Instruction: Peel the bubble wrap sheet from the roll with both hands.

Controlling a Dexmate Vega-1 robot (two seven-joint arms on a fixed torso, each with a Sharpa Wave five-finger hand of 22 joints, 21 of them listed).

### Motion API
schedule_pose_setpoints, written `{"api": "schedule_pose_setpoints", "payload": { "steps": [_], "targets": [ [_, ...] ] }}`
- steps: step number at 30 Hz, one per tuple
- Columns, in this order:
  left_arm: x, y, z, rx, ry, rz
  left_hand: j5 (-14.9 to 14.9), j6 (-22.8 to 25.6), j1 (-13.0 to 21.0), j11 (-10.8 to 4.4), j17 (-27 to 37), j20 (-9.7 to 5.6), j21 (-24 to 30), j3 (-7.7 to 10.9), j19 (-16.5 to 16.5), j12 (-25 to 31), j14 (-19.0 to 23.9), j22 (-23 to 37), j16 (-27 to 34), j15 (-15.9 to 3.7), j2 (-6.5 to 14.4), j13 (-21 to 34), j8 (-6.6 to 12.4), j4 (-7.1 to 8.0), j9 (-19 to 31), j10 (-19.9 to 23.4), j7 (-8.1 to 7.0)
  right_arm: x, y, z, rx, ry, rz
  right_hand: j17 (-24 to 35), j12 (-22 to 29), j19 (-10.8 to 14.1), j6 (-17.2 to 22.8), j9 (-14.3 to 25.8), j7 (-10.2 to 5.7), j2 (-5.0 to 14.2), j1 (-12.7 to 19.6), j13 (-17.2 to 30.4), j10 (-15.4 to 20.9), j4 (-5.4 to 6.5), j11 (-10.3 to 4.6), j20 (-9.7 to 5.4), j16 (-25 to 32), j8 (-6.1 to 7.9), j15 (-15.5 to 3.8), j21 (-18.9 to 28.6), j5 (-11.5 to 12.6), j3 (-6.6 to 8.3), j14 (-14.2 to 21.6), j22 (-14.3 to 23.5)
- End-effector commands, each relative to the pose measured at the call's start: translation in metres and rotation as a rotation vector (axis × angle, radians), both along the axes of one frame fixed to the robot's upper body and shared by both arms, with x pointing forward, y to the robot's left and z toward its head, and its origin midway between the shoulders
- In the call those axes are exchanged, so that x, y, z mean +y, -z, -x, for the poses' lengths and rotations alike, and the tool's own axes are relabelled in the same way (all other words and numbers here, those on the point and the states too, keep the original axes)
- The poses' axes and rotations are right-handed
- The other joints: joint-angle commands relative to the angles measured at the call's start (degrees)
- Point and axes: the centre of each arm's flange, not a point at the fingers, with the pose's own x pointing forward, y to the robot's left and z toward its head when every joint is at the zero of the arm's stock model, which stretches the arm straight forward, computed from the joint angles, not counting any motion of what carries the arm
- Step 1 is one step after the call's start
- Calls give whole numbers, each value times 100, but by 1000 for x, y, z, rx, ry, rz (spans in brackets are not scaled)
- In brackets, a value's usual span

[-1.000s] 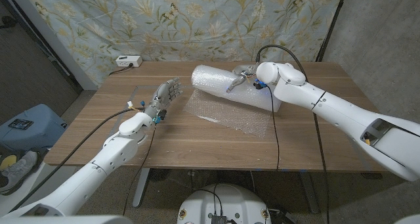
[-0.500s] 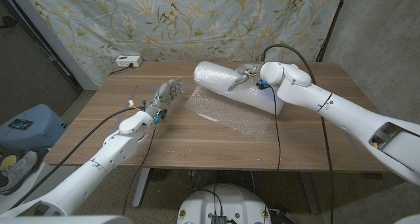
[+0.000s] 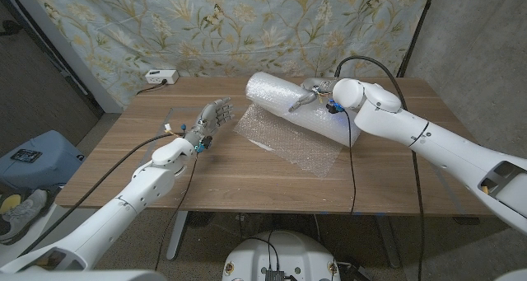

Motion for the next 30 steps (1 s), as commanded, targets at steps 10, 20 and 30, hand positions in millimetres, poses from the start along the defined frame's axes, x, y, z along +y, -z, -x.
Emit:
{"api": "schedule_pose_setpoints", "payload": {
  "steps": [10,20,30],
  "targets": [
    [-1,1,-6,15,14,2,28,46,46,32,17,4,-51,34,58,-31,12,10,1,32,-17,15,-10,-69,26,40,-1,1,0,37,-77,-24,-4,99,47,28,106,32,-94,210,327,756,43,-38,-57,-41,68,29,-270,4,-66,4,18,31],
    [-1,-6,-4,-13,11,3,36,97,73,20,16,2,-66,36,69,-30,29,9,1,20,-33,16,4,-110,25,64,9,5,-2,48,-100,-46,-2,129,78,40,183,50,-118,211,371,773,88,-41,-82,-45,94,49,-302,1,-96,3,98,32],
    [1,-7,-5,-8,15,10,45,138,106,27,16,10,-76,41,96,-29,57,9,6,19,-40,17,11,-154,24,91,12,3,-4,65,-141,-57,-10,162,91,64,241,67,-145,233,414,768,123,-40,-108,-62,106,64,-330,3,-122,9,130,32]
  ]
}}
